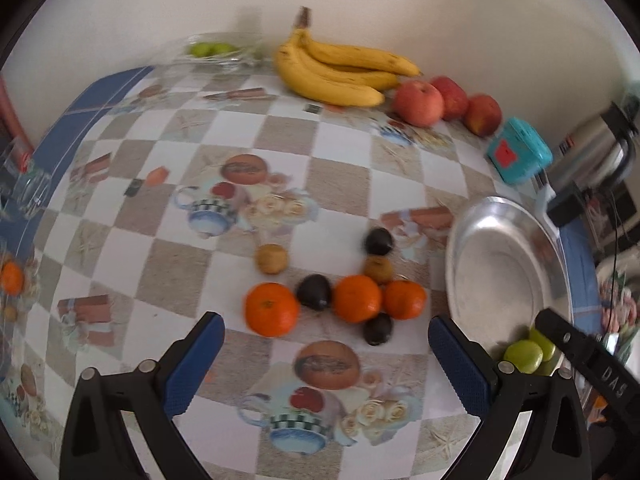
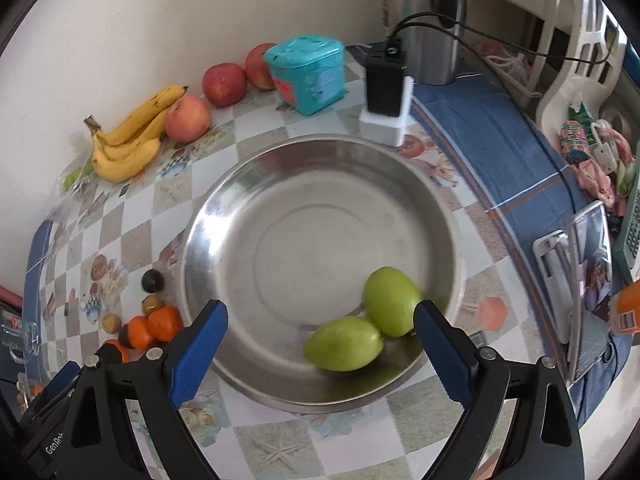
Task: Organize fruits
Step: 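Withdraw the right gripper from the plate back toward the fruit pile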
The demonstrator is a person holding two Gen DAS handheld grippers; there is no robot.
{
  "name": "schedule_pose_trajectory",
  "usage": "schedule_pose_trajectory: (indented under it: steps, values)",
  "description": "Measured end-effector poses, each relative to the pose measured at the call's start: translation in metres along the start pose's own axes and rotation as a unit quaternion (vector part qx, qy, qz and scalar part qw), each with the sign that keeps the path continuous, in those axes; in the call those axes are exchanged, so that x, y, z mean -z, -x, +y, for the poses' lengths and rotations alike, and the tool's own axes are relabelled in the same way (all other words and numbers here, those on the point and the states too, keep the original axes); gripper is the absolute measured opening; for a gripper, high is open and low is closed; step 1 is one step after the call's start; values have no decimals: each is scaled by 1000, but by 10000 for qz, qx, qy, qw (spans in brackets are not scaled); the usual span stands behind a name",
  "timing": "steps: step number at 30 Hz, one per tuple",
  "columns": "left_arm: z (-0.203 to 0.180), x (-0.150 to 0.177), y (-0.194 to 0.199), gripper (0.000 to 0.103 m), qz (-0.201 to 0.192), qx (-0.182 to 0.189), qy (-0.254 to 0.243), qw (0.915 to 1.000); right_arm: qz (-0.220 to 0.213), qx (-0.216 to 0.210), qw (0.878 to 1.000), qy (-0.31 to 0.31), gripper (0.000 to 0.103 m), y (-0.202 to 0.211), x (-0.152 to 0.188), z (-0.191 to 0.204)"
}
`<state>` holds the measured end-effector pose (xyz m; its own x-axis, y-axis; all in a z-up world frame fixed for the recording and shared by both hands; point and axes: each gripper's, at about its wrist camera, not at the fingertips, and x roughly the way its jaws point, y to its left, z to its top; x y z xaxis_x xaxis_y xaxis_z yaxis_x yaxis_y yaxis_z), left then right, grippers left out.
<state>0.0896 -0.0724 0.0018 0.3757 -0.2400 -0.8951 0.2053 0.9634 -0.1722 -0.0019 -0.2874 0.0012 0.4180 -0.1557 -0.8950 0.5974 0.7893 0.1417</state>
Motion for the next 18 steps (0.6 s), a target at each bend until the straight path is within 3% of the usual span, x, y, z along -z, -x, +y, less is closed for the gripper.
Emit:
schedule_pose_trajectory:
  steps: [6, 18]
  values:
    - [38, -9, 11, 103, -250, 20, 511, 9984, 60, -199, 9995, 250, 94, -2, 9, 29]
    - [86, -18, 25, 103, -440, -43, 987, 9941, 196, -708, 9945, 753, 94, -1, 26, 93]
